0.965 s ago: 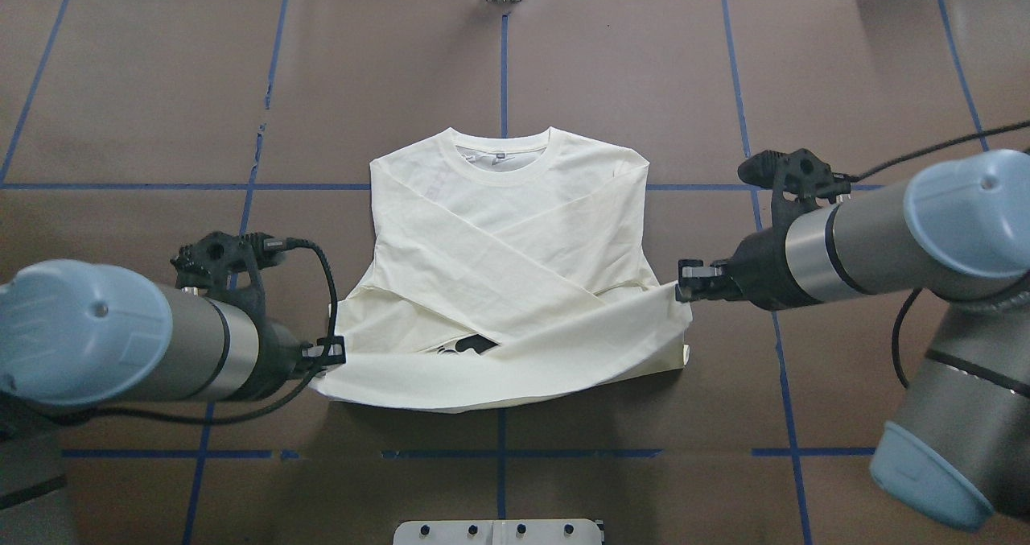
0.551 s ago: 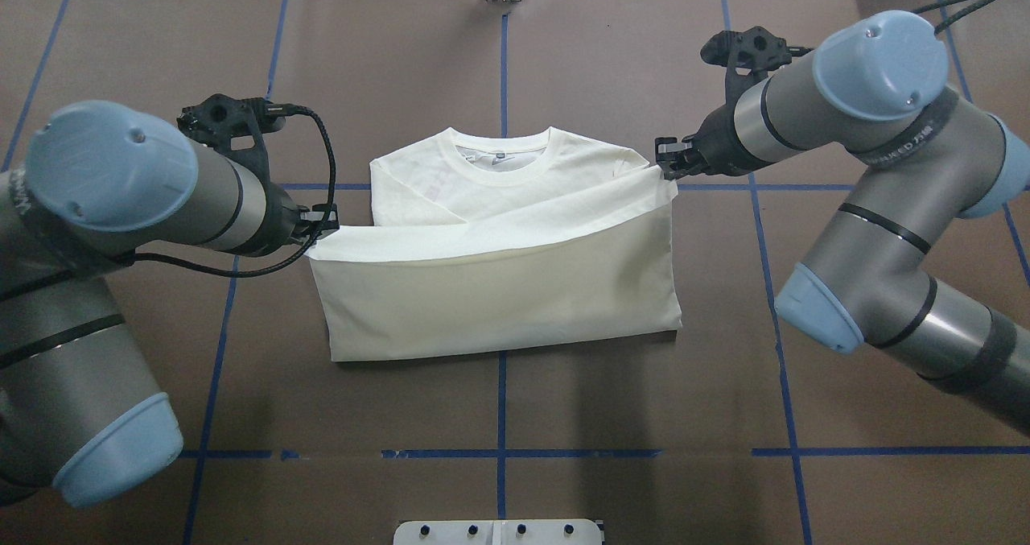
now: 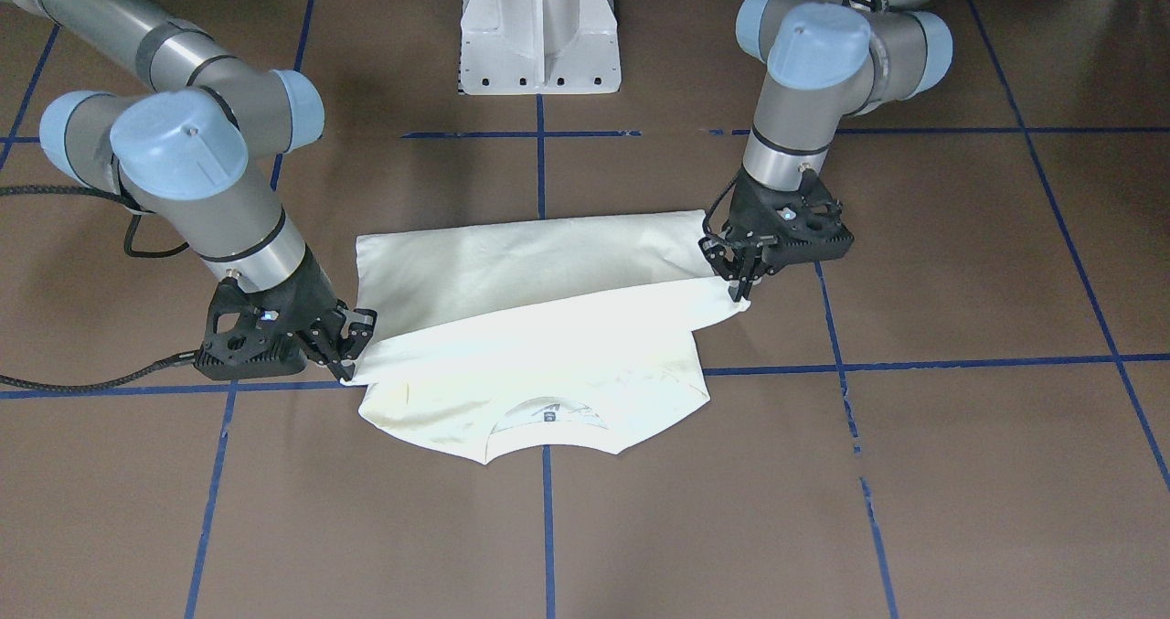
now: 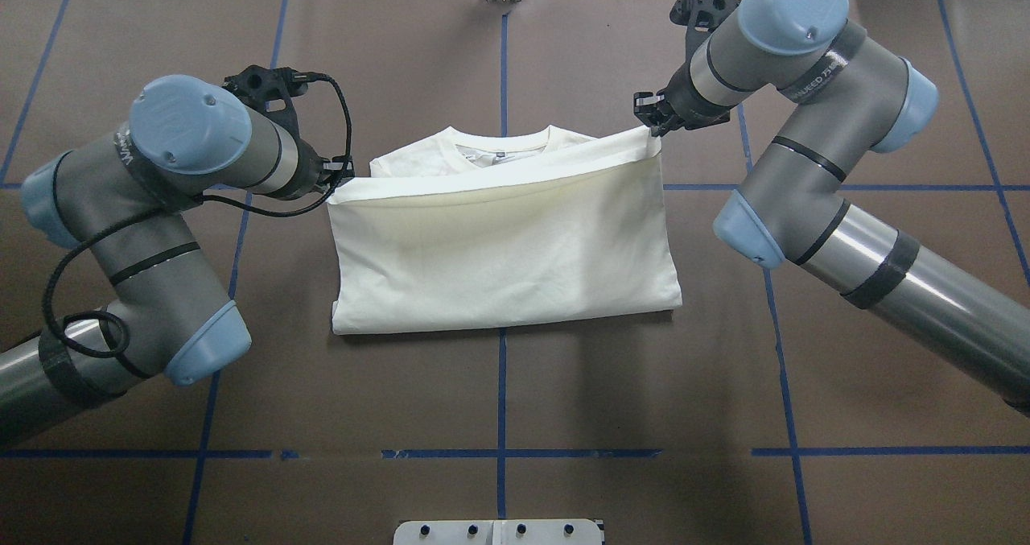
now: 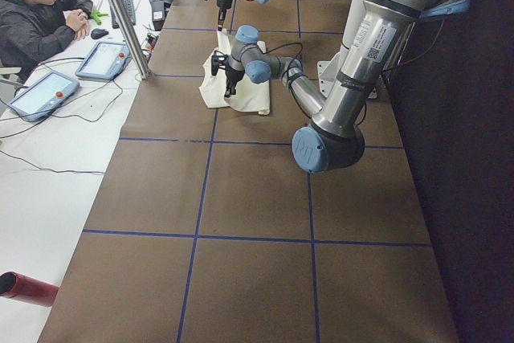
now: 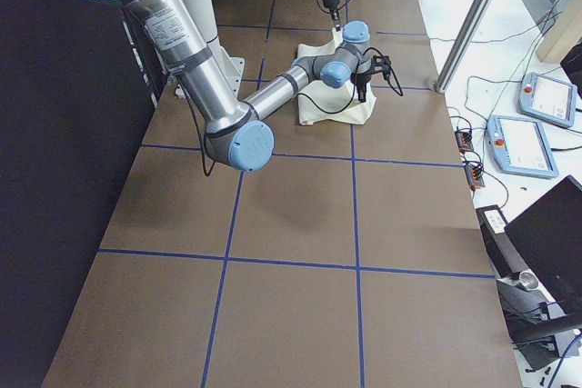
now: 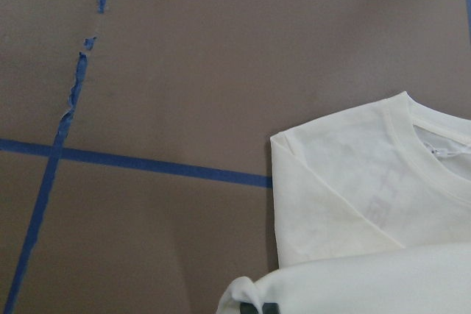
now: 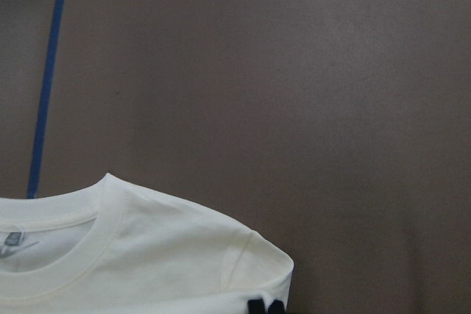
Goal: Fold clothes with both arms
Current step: 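Lift the hem with both grippers and fold it up toward the collar, then release the hem and move the right gripper to the folded bundle's corner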
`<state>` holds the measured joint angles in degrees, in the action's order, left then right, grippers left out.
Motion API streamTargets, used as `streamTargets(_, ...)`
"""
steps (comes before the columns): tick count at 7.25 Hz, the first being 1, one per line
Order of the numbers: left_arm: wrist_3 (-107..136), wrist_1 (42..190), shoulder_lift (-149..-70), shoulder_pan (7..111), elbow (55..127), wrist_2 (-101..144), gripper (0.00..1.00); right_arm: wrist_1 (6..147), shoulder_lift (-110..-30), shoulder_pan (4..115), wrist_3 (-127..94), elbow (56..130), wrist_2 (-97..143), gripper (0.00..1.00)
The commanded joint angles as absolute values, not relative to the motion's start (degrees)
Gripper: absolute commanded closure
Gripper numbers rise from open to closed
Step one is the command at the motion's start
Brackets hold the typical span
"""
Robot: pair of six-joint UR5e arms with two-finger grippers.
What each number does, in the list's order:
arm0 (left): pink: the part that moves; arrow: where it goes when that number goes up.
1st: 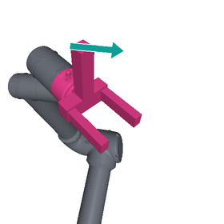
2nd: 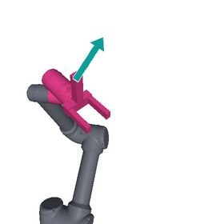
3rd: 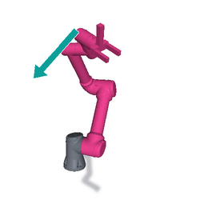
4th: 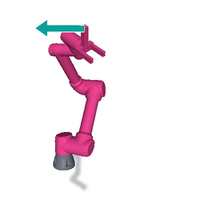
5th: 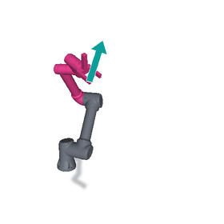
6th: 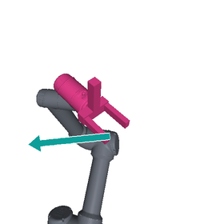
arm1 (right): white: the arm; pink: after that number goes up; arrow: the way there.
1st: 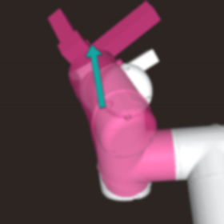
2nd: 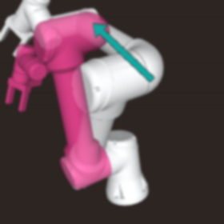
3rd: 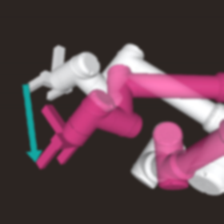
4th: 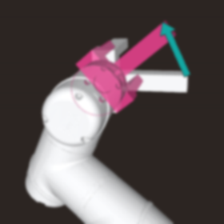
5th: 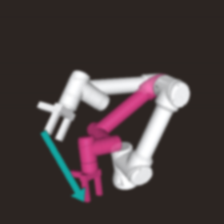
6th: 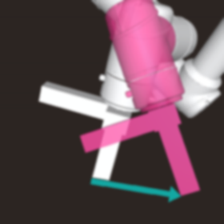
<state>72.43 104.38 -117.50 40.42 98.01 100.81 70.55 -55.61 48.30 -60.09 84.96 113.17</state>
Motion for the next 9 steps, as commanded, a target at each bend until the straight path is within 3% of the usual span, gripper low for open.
streamTargets(1,72.4,110.0,-119.4,42.5,90.3,100.8,1.00,63.2,-54.8,48.7,-60.0,76.2,113.1,1.00)
streamTargets(2,72.4,110.6,-121.5,42.5,87.3,100.8,1.00,62.9,-54.7,48.7,-60.1,75.9,113.1,1.00)
streamTargets(6,72.6,110.5,-123.1,42.3,86.2,100.7,1.00,62.9,-52.7,48.6,-60.1,75.8,113.1,1.00)
streamTargets(7,72.5,110.5,-123.2,42.3,86.2,100.7,0.92,62.9,-52.8,48.7,-60.1,75.8,113.1,0.91)
streamTargets(8,72.4,110.4,-123.1,42.3,86.3,100.7,0.01,62.8,-53.2,48.6,-60.0,75.7,113.1,0.05)
streamTargets(9,72.4,109.9,-123.1,42.4,86.8,100.7,0.00,62.8,-53.3,48.7,-60.1,75.7,113.0,0.00)
